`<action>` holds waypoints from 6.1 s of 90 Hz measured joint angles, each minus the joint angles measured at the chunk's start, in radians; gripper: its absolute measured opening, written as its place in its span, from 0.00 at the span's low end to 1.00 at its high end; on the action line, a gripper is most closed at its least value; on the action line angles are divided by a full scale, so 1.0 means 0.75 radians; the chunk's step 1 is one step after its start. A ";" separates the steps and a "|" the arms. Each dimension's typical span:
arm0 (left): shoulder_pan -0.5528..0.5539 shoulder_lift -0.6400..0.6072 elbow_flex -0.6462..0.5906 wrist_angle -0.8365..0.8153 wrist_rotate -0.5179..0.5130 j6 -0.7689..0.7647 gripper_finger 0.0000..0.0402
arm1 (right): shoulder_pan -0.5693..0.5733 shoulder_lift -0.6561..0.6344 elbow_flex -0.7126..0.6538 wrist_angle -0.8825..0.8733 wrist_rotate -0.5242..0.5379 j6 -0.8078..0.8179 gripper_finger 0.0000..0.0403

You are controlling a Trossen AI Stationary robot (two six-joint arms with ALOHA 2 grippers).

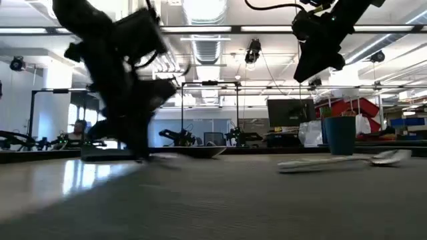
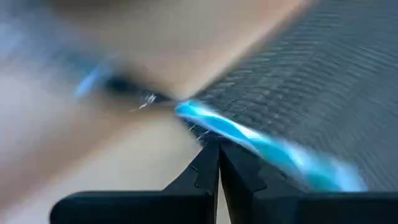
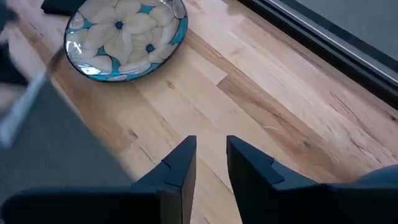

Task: Set table place
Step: Put the blue knife on the gray mat, then put the blue spoon on the gray mat

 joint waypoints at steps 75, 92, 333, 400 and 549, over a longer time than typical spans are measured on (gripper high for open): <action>-0.135 0.312 0.192 0.417 0.094 0.106 0.00 | 0.097 0.055 -0.141 -0.016 -0.152 0.122 0.16; -0.185 0.498 0.358 0.291 0.181 0.127 0.00 | 0.213 0.092 -0.196 0.117 -0.154 0.255 0.12; -0.255 0.236 0.148 -0.050 -0.068 0.439 0.00 | 0.832 0.937 -0.028 0.877 0.111 1.242 0.00; -0.255 0.237 0.137 -0.025 -0.070 0.493 0.00 | 0.907 0.816 -0.031 0.640 0.339 1.411 0.00; -0.255 0.238 0.121 -0.006 -0.070 0.545 0.00 | 1.277 0.758 -0.044 0.327 0.188 1.870 0.00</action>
